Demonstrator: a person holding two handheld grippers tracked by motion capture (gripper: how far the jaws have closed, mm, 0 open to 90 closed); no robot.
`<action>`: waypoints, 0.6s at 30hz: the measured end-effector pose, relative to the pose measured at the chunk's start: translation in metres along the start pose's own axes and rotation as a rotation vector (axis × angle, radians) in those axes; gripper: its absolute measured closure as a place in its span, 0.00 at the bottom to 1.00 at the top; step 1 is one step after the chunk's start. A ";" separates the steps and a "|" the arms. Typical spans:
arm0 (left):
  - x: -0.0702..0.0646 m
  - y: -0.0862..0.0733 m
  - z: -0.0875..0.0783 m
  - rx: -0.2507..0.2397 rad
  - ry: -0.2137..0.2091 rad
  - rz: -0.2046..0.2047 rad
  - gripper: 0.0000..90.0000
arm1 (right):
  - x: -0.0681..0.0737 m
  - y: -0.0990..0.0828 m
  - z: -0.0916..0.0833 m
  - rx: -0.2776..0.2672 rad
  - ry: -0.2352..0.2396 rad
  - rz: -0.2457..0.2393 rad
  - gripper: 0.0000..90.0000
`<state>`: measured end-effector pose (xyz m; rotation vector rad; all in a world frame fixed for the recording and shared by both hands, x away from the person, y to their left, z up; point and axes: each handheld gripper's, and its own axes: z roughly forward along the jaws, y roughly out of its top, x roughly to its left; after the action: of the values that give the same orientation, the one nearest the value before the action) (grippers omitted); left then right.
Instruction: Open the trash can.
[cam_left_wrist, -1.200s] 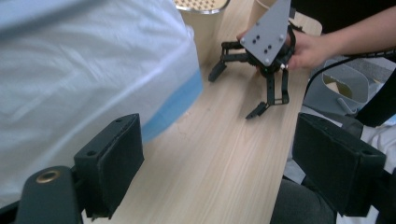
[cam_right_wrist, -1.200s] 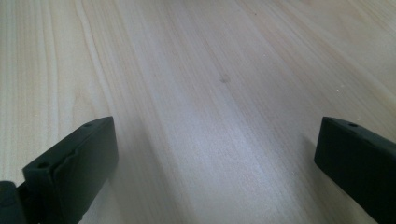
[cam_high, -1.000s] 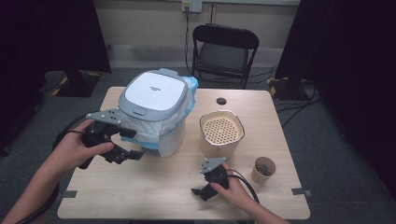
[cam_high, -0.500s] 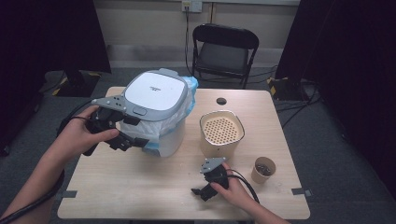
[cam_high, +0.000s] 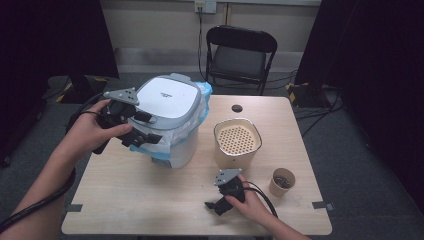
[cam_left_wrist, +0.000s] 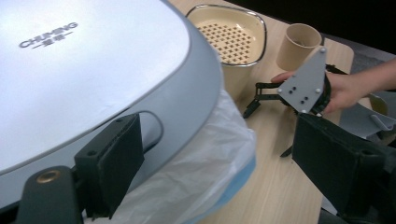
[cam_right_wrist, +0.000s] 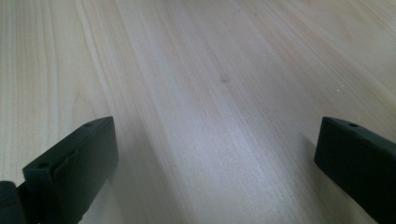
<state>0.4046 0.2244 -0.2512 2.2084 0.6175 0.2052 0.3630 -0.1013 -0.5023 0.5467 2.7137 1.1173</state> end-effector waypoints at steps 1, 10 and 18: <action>0.000 0.000 0.000 0.000 0.000 0.000 0.18 | 0.000 0.000 0.000 0.000 0.000 0.000 0.00; 0.007 -0.001 0.001 -0.018 0.014 0.001 0.19 | 0.000 0.000 0.000 0.000 -0.002 -0.002 0.00; 0.006 -0.002 0.002 -0.014 0.018 -0.010 0.19 | 0.000 0.000 0.000 -0.001 -0.001 -0.002 0.00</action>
<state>0.4095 0.2273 -0.2542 2.1918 0.6352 0.2236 0.3631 -0.1013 -0.5023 0.5440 2.7118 1.1174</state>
